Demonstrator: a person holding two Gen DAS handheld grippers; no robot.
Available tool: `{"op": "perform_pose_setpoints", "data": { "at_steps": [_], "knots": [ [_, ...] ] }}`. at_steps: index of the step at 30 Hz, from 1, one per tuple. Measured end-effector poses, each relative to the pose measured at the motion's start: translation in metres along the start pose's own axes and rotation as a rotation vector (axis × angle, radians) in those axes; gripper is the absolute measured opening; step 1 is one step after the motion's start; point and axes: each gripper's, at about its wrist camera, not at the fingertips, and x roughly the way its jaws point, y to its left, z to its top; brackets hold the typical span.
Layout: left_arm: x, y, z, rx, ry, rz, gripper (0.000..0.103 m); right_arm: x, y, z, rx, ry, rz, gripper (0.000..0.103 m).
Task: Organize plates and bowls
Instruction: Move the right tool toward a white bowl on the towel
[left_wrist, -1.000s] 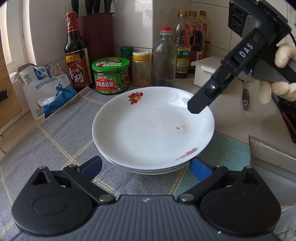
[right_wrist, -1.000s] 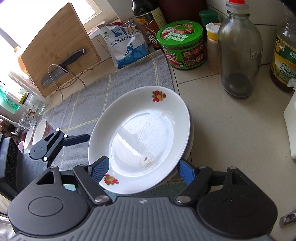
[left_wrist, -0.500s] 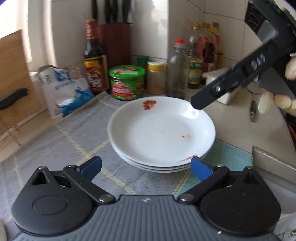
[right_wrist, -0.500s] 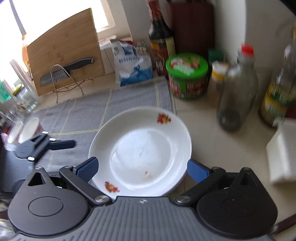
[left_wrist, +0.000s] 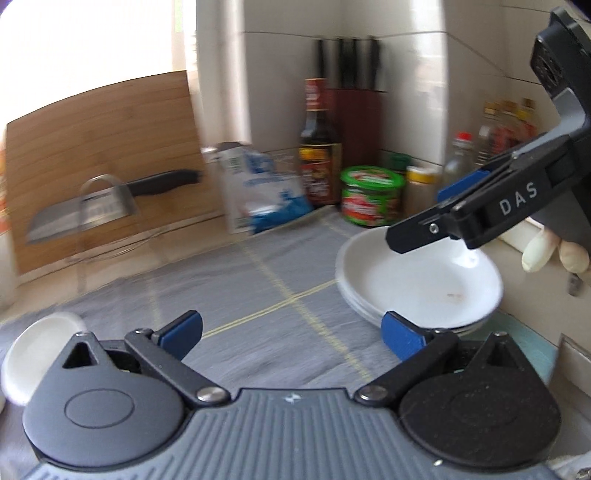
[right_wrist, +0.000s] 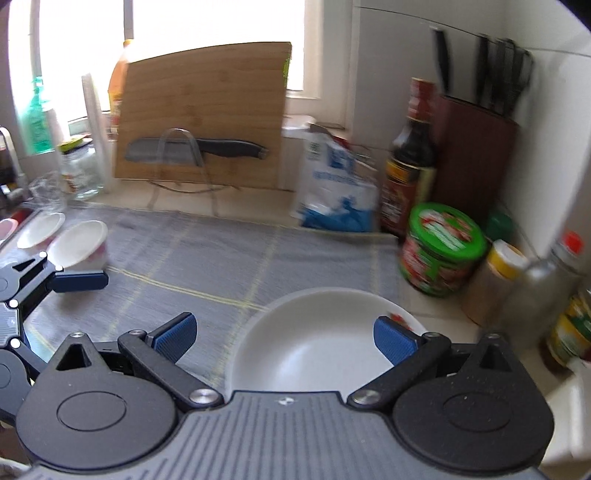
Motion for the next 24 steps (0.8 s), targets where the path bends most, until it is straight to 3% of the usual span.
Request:
{"op": "perform_pose_setpoints", "data": {
  "at_steps": [4,11,17,24],
  "knots": [
    [-0.014,0.006,-0.008,-0.062,0.017,0.121,0.102,0.012,0.017,0.004,-0.090,-0.006,0.046,0.103],
    [-0.041,0.028,-0.027,-0.161,0.055,0.324,0.102,0.032,0.052,0.007,-0.160,0.021,0.216,0.103],
    [-0.074,0.057,-0.044,-0.202,0.050,0.406,0.102,0.031,0.093,0.013,-0.227,0.002,0.293,0.103],
    [-0.119,0.105,-0.067,-0.242,0.052,0.427,0.102,0.042,0.151,0.023,-0.227,0.009,0.333,0.103]
  ]
}}
